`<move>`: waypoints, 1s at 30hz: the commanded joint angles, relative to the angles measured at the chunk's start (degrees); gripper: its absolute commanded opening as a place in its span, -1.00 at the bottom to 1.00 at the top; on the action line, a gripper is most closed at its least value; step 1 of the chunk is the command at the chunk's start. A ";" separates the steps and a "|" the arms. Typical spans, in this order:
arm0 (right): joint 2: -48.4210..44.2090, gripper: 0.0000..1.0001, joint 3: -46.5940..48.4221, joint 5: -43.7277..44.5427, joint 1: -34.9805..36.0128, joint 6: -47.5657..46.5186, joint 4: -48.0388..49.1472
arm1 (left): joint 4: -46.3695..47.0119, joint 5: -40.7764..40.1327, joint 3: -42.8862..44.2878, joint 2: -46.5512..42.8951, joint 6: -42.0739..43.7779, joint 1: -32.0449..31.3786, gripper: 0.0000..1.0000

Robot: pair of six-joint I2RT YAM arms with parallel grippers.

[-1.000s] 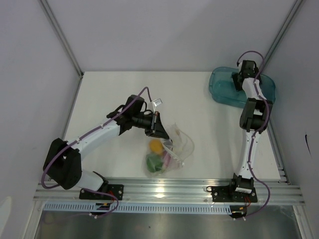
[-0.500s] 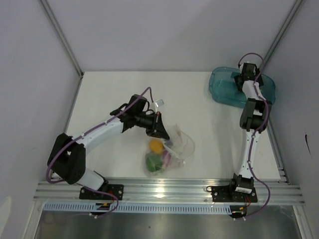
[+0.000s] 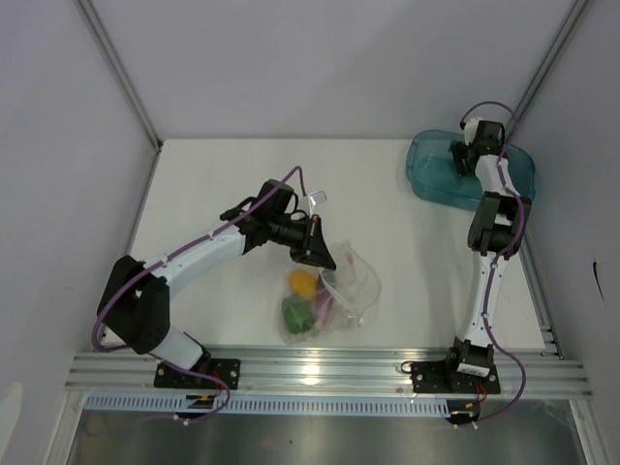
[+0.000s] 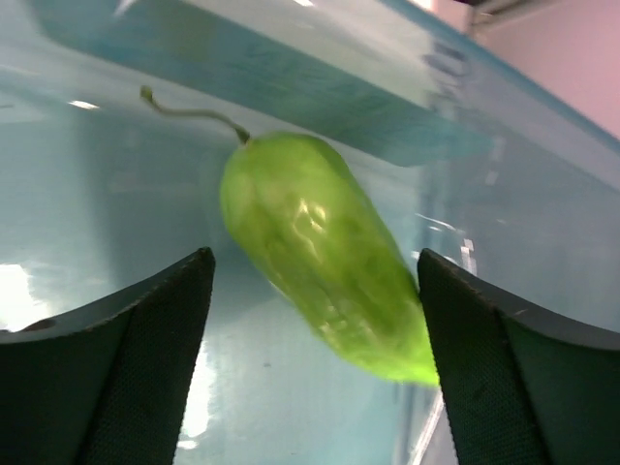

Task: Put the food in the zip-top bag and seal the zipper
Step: Pick up the fake vegetable from the bin.

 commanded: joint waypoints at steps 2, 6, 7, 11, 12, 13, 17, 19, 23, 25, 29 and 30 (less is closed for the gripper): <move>2.67 0.68 1.78 -7.24 -0.95 3.30 -7.11 | -0.19 -0.09 2.65 0.27 0.06 -1.01 -0.99; 1.88 0.63 -0.85 -5.93 -1.30 2.77 -6.86 | -1.07 -0.08 3.26 0.45 0.59 -1.01 -0.99; 1.79 0.58 -1.20 -5.66 -1.39 2.51 -6.77 | -1.25 -0.17 3.44 0.45 0.76 -1.01 -0.99; 1.35 0.31 -1.56 -6.89 -1.48 1.81 -7.56 | -1.25 0.00 3.44 0.62 0.94 -1.01 -0.99; 1.35 0.20 -1.56 -6.89 -1.48 1.72 -7.56 | -0.99 0.09 3.44 0.71 0.77 -0.92 -0.99; 1.44 0.10 -1.56 -6.71 -1.39 1.45 -7.56 | -0.81 0.26 3.27 0.71 0.77 -1.01 -0.99; 2.14 -0.36 -1.47 -3.91 -0.07 0.05 -6.77 | -0.63 0.27 2.92 0.71 1.03 -1.01 -0.99; 2.14 -0.55 -1.64 -2.33 0.45 -0.48 -5.72 | -0.72 0.35 3.09 0.89 1.12 -0.92 -0.99; 1.53 -0.67 -1.82 -0.73 1.16 -0.31 -3.17 | -0.98 0.44 3.35 0.98 1.38 -1.01 -0.99; 1.00 -0.76 -1.82 -0.03 1.25 0.04 -2.37 | -1.16 0.27 3.18 0.80 1.56 -1.01 -0.99; -0.23 -0.91 -2.00 1.19 1.51 0.13 -0.44 | -0.81 0.44 2.92 0.98 1.47 -1.01 -0.99; -0.58 -0.98 -1.91 1.55 1.60 0.22 0.00 | -0.72 0.53 2.91 1.06 1.38 -1.01 -0.99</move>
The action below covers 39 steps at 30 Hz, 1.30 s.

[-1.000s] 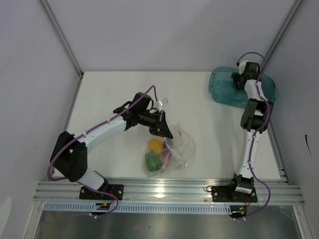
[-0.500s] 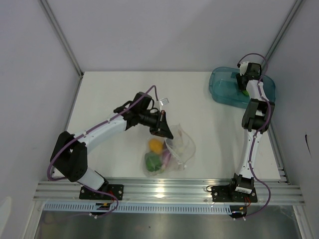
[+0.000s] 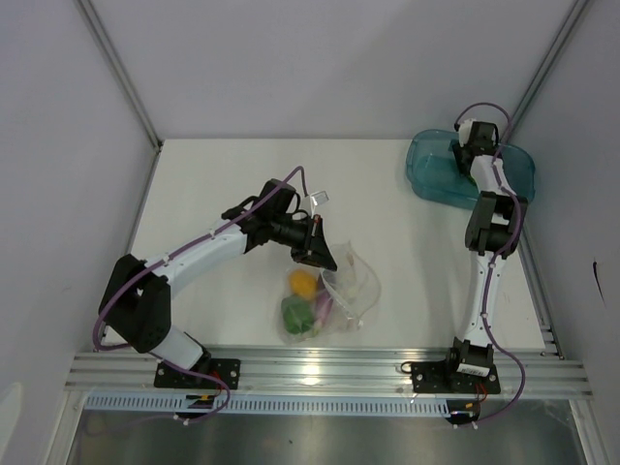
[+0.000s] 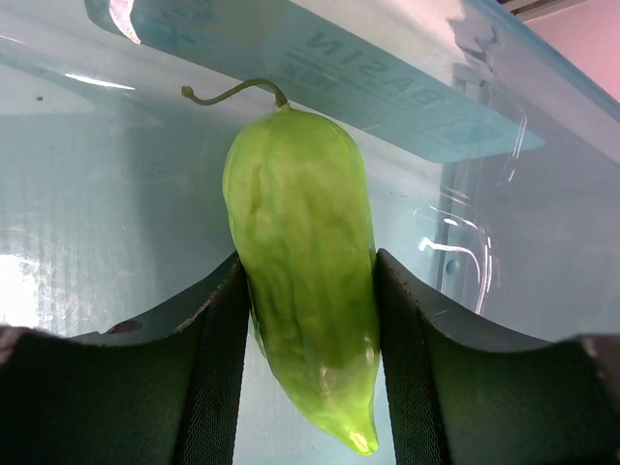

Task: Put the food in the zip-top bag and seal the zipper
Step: Pick up the fake vegetable from the bin, then place the fake vegetable in the zipper food storage bag.

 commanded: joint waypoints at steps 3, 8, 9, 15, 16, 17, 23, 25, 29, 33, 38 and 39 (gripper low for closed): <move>-2.43 -1.00 -1.38 1.57 0.75 0.44 1.25 | 0.88 0.60 2.13 0.47 1.01 -0.33 -0.99; -5.76 -1.00 -1.38 3.33 1.98 1.23 1.08 | 0.79 0.16 2.48 0.12 1.01 -0.33 -0.99; -6.29 -1.00 -1.56 3.68 2.15 1.58 0.99 | 0.79 0.24 2.65 0.04 1.01 -0.33 -0.99; -9.72 -1.00 -1.47 3.95 2.59 6.50 -0.15 | 1.67 0.24 3.18 -0.23 0.48 -0.33 -0.99; -10.07 -1.00 -1.47 3.95 2.77 7.12 -0.76 | 1.67 0.16 3.18 -0.32 0.48 -0.33 -0.99; -10.69 -1.00 -1.65 3.60 3.03 7.90 -1.12 | 1.67 0.24 3.27 -0.32 0.57 -0.33 -0.99; -16.05 -1.00 -3.49 2.54 4.09 15.54 -5.77 | 2.98 -0.19 3.18 -1.02 -0.22 -0.33 -0.99; -18.93 -1.00 -3.84 0.00 4.44 20.97 -9.46 | 3.77 -0.37 3.27 -1.19 -1.27 -0.33 -0.99; -27.09 -1.00 -8.14 -12.01 5.93 30.82 -12.55 | 6.41 -0.02 3.80 -1.37 -3.03 -0.24 -0.99; -38.79 -1.00 -23.04 -19.24 9.44 40.77 -7.99 | 6.85 -1.07 4.59 -2.16 -3.04 -0.33 -0.99; -51.54 -1.00 -35.12 -25.93 16.56 48.77 -6.30 | 6.85 -2.30 5.03 -3.57 -2.77 -0.33 -0.99; -55.13 -1.00 -36.53 -26.37 18.92 50.96 -7.35 | 6.77 -2.22 5.46 -3.74 -2.77 -0.33 -0.99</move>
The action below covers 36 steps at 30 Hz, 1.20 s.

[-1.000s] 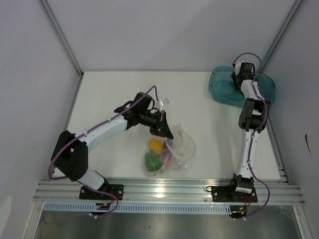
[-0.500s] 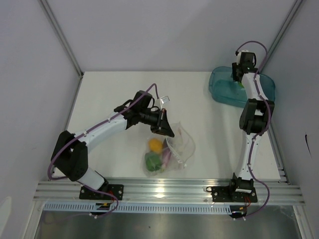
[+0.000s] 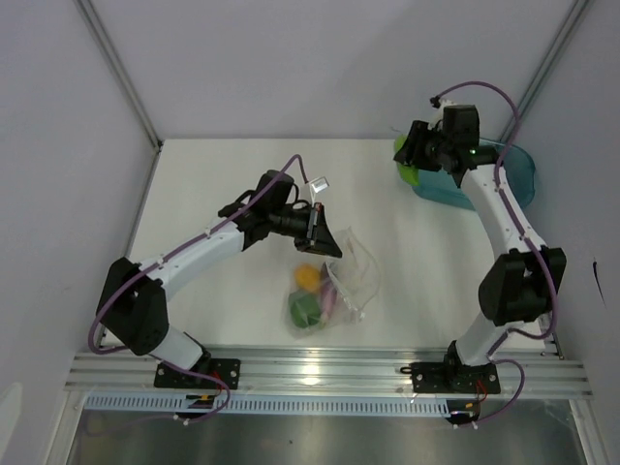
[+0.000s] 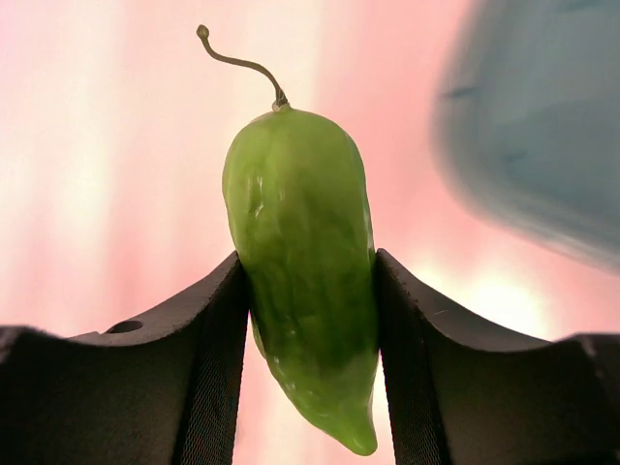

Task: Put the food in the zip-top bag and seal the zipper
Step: Place the fake vegetable in the zipper food storage bag.

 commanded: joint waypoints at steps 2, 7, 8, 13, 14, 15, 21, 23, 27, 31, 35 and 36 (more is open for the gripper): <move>-11.43 -1.00 -8.00 -6.58 6.44 12.29 -0.26 | 2.18 -0.71 3.26 -3.18 -0.59 -0.24 -0.99; -25.49 -1.00 -19.16 -14.11 9.08 27.05 3.59 | 3.05 -0.89 3.17 -3.88 -1.02 -0.33 -0.99; -27.16 -1.00 -23.01 -15.96 9.26 29.08 4.82 | 3.32 -0.80 3.17 -3.97 -1.20 -0.33 -0.99; -35.96 -1.00 -25.07 -18.97 12.59 29.63 1.24 | 3.23 -0.89 4.05 -3.79 -0.94 -0.33 -0.99; -37.54 -1.00 -24.46 -19.58 13.21 28.32 -0.07 | 2.97 -0.88 4.31 -3.44 -0.85 -0.33 -0.99; -37.99 -1.00 -23.50 -20.36 13.57 27.87 -3.66 | 2.62 -0.80 4.93 -3.27 -0.68 -0.33 -0.99; -41.50 -1.00 -25.06 -24.59 15.33 30.23 -10.01 | 3.32 -1.06 5.11 -2.65 -0.50 -0.33 -0.99; -41.86 -1.00 -27.00 -26.95 15.50 31.20 -10.28 | 4.37 -0.45 5.02 -2.39 -1.20 -0.33 -0.99; -41.51 -1.00 -27.88 -29.25 17.08 31.47 -14.40 | 4.73 -0.80 4.67 -2.39 -1.03 -0.33 -0.99; -40.28 -1.00 -28.67 -29.95 19.19 31.99 -16.70 | 6.04 -0.62 3.97 -2.47 -1.46 -0.24 -0.99; -39.23 -1.00 -30.69 -28.90 21.48 34.01 -16.70 | 8.24 -0.10 2.74 -2.47 -2.43 -0.33 -0.99; -39.05 -1.00 -31.04 -28.72 21.83 34.37 -16.53 | 8.41 -0.01 2.56 -2.56 -2.69 -0.33 -0.99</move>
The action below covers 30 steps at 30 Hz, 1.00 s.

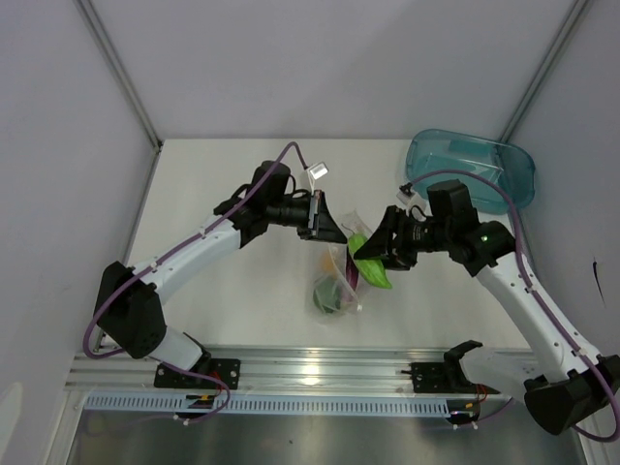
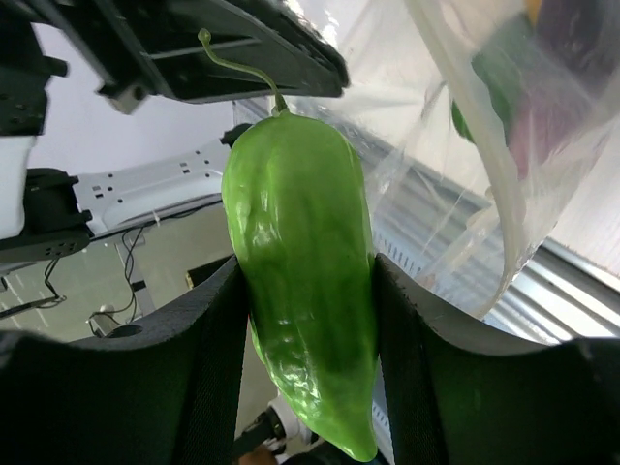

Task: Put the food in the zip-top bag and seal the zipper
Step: Place the fake vegetable in the zipper food storage bag.

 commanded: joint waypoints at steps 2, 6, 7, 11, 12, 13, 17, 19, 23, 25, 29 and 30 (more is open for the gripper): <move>1.19 -1.00 -1.45 -0.33 1.22 2.68 -1.33 | 4.09 1.31 -0.35 -1.21 -1.25 -0.33 -0.99; 3.13 -1.00 -1.19 3.62 1.31 1.89 -4.14 | 4.27 1.48 -0.61 -1.56 -1.25 -0.33 -0.99; 3.48 -1.00 -1.19 4.15 1.31 1.97 -4.15 | 4.35 1.66 -0.61 -1.65 -1.34 -0.24 -0.99; 5.06 -0.99 -1.72 6.17 1.31 2.59 -3.80 | 5.23 1.92 -1.84 -2.35 -1.69 -0.24 -0.99; 5.58 -0.98 -1.89 7.40 1.40 2.59 -3.45 | 5.41 2.10 -1.84 -2.61 -2.04 -0.33 -0.99; 5.94 -0.96 -1.98 8.37 1.40 2.50 -3.18 | 5.76 2.18 -2.10 -2.61 -2.22 -0.24 -0.99; 6.73 -0.94 -2.25 15.13 1.57 4.08 0.93 | 7.60 2.71 -3.25 -3.14 -3.54 -0.42 -0.99; 7.52 -0.93 -2.25 17.85 2.36 4.78 2.96 | 8.13 3.06 -3.43 -3.58 -4.24 -0.42 -0.99; 10.15 -0.61 -0.76 22.25 4.90 4.79 5.78 | 8.48 3.24 -3.51 -4.19 -4.59 -0.42 -0.99; 11.47 -0.41 1.09 24.10 7.88 4.26 6.05 | 8.48 3.33 -3.43 -4.28 -4.59 -0.51 -0.99; 15.16 0.30 3.90 25.43 11.67 2.68 5.53 | 8.40 3.85 -3.16 -3.93 -4.86 -0.42 -0.99; 15.26 0.47 4.43 25.86 12.11 2.07 5.17 | 8.40 3.77 -3.07 -3.93 -4.60 -0.51 -0.99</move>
